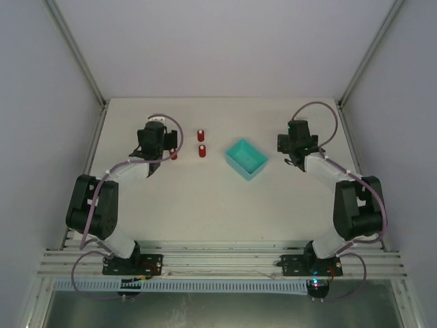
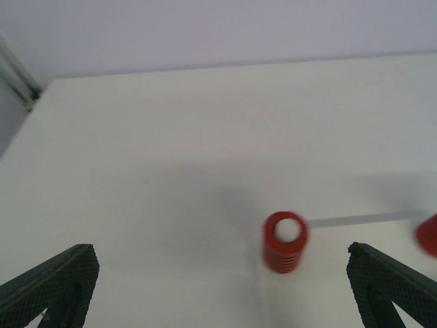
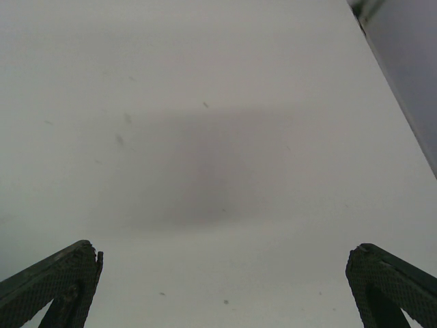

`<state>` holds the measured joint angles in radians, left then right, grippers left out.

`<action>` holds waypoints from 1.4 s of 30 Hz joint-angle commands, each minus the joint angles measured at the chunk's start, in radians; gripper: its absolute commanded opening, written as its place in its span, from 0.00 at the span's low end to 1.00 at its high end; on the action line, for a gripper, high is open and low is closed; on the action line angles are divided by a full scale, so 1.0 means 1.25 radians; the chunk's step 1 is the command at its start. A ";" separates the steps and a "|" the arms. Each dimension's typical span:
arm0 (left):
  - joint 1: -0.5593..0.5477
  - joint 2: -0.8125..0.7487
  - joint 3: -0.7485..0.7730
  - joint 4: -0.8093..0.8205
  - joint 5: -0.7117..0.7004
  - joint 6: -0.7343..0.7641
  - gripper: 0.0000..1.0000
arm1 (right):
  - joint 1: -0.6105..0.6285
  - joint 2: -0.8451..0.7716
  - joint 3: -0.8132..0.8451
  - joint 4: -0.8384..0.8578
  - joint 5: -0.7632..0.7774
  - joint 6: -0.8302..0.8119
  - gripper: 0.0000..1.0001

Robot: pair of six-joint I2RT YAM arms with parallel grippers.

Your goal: Install the large spring

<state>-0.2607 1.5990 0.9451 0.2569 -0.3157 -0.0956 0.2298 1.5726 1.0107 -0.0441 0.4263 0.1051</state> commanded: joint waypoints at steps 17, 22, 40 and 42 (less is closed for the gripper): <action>0.251 0.056 -0.123 0.299 0.402 0.118 0.99 | -0.134 0.145 -0.120 0.396 -0.199 -0.022 0.99; 0.251 0.019 -0.129 0.226 0.353 0.145 0.99 | -0.134 0.113 -0.070 0.311 -0.251 -0.070 0.99; 0.251 -0.050 -0.374 0.466 0.367 0.077 0.99 | -0.178 -0.138 -0.393 0.383 -0.206 -0.057 0.99; 0.250 -0.040 -0.386 0.513 0.415 0.076 0.99 | -0.187 -0.121 -0.393 0.428 -0.231 -0.043 0.99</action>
<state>0.0498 1.5295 0.4507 0.7559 0.1013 0.0204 0.0158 1.4014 0.5251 0.2951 0.1757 0.0044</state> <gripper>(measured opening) 0.993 0.991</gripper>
